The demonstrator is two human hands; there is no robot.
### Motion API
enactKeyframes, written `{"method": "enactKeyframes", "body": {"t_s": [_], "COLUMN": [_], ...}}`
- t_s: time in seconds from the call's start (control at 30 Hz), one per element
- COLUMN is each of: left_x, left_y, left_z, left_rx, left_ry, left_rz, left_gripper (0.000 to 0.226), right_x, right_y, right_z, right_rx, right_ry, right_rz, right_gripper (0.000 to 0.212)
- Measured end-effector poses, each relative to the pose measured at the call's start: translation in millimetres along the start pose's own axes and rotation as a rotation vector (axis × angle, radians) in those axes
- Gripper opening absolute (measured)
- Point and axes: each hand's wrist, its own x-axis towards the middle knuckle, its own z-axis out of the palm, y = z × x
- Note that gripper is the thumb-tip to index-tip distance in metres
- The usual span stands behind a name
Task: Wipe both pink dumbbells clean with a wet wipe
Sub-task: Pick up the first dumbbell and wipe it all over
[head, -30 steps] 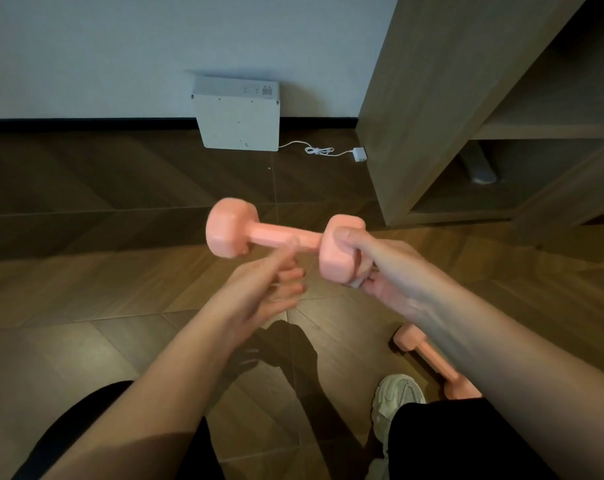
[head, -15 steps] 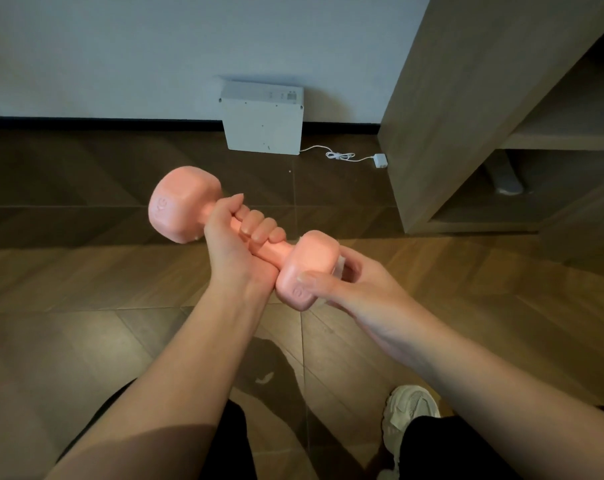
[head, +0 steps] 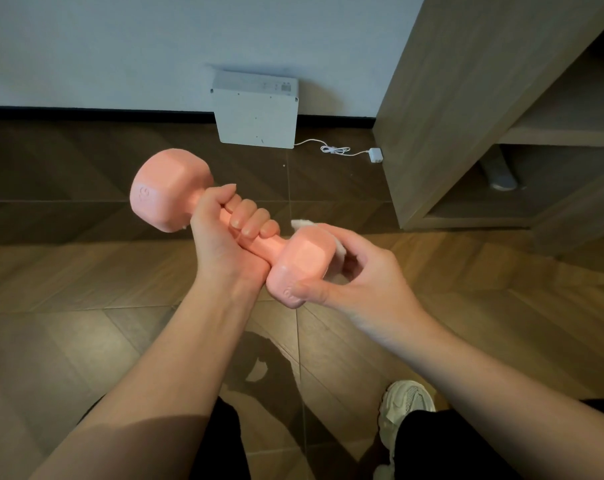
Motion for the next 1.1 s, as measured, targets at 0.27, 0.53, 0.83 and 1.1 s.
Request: {"method": "enactKeyframes", "body": {"t_s": [0.27, 0.53, 0.83, 1.1], "left_x": [6.6, 11.2, 9.6, 2.4], "left_y": [-0.4, 3.8, 9.8, 7.2], "left_z": [2.4, 5.3, 3.2, -0.2], "left_rx": [-0.018, -0.062, -0.035, -0.010], "left_ry": [0.090, 0.173, 0.245, 0.263], "left_rz": [-0.021, -0.063, -0.051, -0.058], "left_gripper": [0.041, 0.033, 0.032, 0.028], "right_x": [4.2, 13.1, 9.0, 5.1], "right_y": [0.1, -12.7, -9.7, -5.6], "right_z": [-4.1, -10.7, 0.8, 2.6], "right_rx": [-0.188, -0.385, -0.465, -0.383], "right_ry": [0.062, -0.107, -0.011, -0.072], "right_rz": [-0.101, -0.104, -0.195, -0.125], "right_gripper": [0.063, 0.069, 0.074, 0.079]}}
